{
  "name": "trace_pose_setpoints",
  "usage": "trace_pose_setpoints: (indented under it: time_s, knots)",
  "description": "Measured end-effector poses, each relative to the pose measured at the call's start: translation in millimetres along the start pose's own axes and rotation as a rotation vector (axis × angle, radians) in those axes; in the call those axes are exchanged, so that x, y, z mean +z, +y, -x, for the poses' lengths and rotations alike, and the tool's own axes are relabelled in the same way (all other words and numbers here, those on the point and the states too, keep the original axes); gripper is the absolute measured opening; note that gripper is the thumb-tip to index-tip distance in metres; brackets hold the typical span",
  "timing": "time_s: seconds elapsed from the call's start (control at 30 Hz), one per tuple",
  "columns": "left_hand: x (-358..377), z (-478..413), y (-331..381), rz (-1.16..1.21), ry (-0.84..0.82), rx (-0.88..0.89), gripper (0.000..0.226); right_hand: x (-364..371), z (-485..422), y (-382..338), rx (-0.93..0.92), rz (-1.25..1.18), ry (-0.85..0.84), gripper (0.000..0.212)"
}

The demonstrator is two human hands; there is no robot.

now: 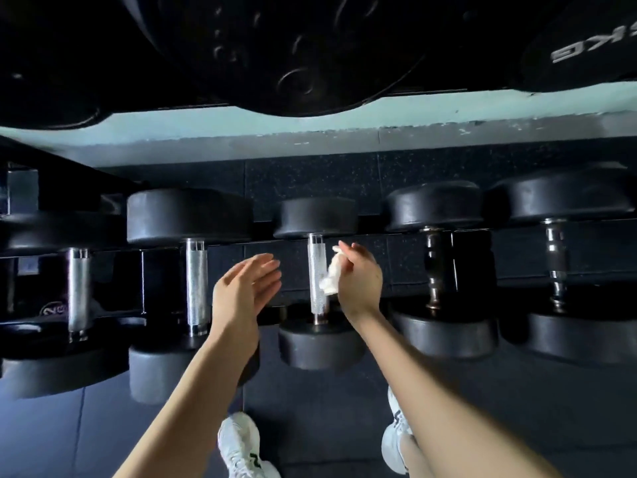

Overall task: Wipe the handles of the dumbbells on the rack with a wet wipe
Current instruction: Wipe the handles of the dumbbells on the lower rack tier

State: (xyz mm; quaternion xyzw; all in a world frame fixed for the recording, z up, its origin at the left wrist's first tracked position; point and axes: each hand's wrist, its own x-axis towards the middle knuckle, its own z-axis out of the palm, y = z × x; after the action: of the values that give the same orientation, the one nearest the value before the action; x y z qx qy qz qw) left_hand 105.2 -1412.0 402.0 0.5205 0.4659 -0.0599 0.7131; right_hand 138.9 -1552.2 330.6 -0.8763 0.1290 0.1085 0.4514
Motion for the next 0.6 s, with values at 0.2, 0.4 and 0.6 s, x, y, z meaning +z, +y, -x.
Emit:
trace_pose_setpoints:
  time_s: [0.2, 0.4, 0.6]
  knots:
    - [-26.3, -33.2, 11.7, -0.255, -0.046, 0.238, 0.012, 56.9, 16.2, -3.0, 0.135, 0.293, -0.258, 0.069]
    - [-11.0, -63.0, 17.1, -0.636, -0.152, 0.605, 0.016, 60.6, 6.1, -12.2, 0.180, 0.017, 0.170, 0.040]
    - [15.4, -90.1, 29.1, -0.881, -0.236, 0.628, 0.045, 72.3, -16.7, -6.6, 0.177, 0.163, 0.373, 0.023]
